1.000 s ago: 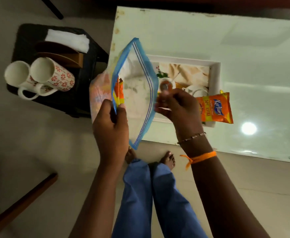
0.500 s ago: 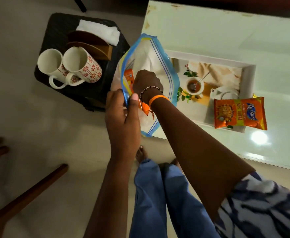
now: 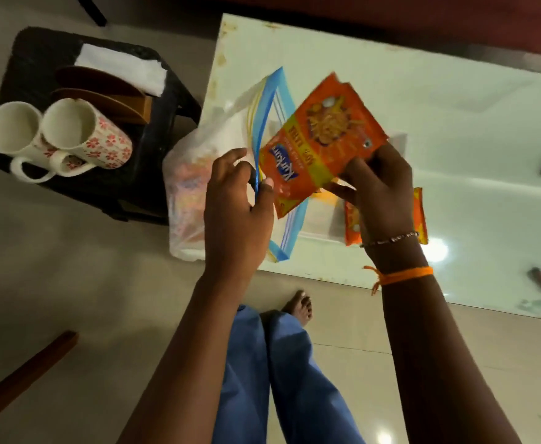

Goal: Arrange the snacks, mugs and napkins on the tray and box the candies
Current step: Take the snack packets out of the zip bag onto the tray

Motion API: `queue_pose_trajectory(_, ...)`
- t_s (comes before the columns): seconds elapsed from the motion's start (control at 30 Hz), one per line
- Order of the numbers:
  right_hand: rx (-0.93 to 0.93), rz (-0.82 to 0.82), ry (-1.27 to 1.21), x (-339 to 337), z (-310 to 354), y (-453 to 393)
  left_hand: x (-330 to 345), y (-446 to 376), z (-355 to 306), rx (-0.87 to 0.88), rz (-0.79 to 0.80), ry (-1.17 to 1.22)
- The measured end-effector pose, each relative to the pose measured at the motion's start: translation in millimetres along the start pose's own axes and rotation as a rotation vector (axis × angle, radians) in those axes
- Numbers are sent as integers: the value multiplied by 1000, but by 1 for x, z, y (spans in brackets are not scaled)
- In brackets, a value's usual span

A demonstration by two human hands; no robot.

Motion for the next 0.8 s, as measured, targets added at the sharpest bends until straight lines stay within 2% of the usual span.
queue_pose_trajectory(0.1,96,-213,-265,-61,-19,-9,33,3,-10,14,87,-83)
queue_pose_trajectory(0.23,180,-469,-481,-115,-54,-28,49,9,-12,44,116,-150)
queue_pose_trajectory(0.33,185,-541,-514,-136,-73,-50,60,12,-13,44,132,-175)
queue_pose_trajectory(0.5,274,-558,-553,-135,-95,-84,71,16,-14,33,159,-201)
queue_pose_trajectory(0.57,324,-559,-477,-134,-102,-87,75,17,-15,34,168,-202)
queue_pose_trajectory(0.67,339,-664,-28,-152,-104,-75,80,19,-14,14,181,-192)
queue_pose_trajectory(0.77,105,-860,243,-170,-86,-48,82,20,-15,2,186,-194)
queue_pose_trajectory(0.8,-18,-852,355,-166,-77,-40,83,20,-15,3,189,-194)
Point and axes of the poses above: each hand's wrist, its own y-axis away from the middle knuckle, its own x-axis out of the palm, z = x × y, the point moved 8 cm from there along -y, towards the middle knuckle, and after that the axes turned 4 degrees about -z, right-handed, at the moved point
